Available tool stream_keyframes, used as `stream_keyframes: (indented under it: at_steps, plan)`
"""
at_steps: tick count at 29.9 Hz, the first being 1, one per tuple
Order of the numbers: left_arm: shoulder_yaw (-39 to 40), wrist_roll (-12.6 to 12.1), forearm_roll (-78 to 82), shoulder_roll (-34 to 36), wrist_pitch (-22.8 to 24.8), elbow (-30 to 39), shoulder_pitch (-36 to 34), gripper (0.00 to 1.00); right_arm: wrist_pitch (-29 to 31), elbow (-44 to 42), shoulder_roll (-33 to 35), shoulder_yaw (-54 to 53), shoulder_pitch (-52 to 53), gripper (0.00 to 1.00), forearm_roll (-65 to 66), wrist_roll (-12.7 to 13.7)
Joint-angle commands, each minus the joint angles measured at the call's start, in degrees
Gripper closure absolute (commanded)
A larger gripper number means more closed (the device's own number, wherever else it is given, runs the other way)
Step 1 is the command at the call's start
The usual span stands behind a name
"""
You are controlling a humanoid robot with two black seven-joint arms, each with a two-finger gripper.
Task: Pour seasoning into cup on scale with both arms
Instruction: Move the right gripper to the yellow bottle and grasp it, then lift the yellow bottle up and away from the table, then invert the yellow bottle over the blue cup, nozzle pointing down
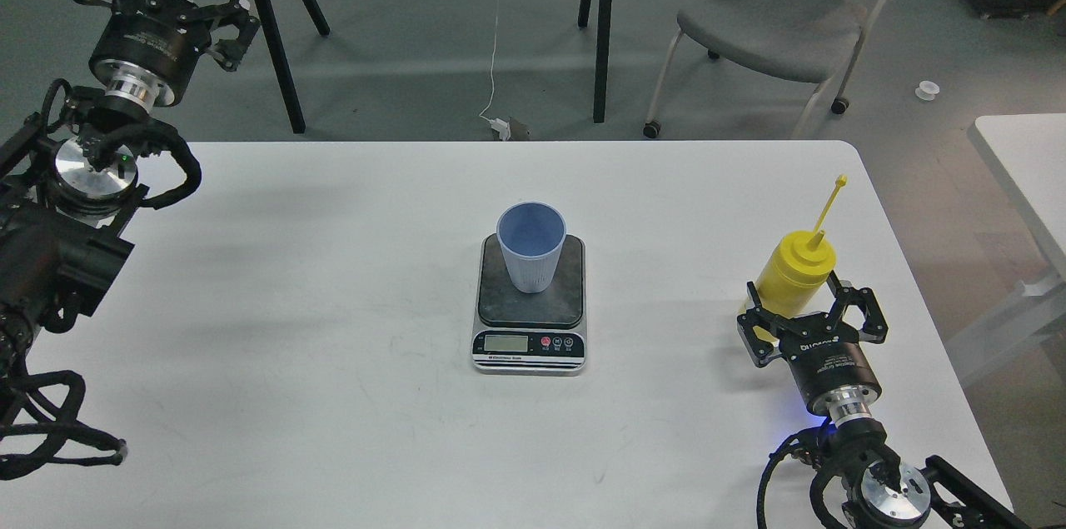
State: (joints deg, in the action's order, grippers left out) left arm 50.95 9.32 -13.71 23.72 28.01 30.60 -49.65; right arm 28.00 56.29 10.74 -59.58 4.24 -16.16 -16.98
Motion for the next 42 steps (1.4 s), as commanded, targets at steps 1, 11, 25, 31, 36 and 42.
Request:
stream_keyframes:
  at_steps: [1,11,25,31,36,42]
  plan:
    - [-0.1,0.2,0.0,0.3,0.0,0.0,0.1,0.01,0.0,-2.1,0.0,0.0,2.0,0.27,0.0,-2.3]
    - [0.1,0.2,-0.1,1.1,0.0,0.4,0.5,0.01,0.0,-2.4,0.9,-3.0,3.8,0.54,1.0,-3.3]
    - [0.2,0.4,-0.2,0.5,0.0,0.4,2.5,0.01,0.0,0.8,17.3,-3.5,24.1,0.58,23.8,-3.2]
    - [-0.1,0.4,0.0,0.8,0.0,0.4,2.5,0.01,-7.1,0.9,16.6,0.6,34.9,0.59,40.7,-2.9]
    - [-0.5,0.3,0.1,1.0,0.0,0.3,2.7,0.01,-15.9,1.0,14.6,9.9,42.1,0.59,51.5,-3.1]
    - [-0.6,0.3,0.1,0.9,0.0,0.3,3.4,0.01,-21.4,0.8,10.0,19.5,47.1,0.59,65.2,-3.2]
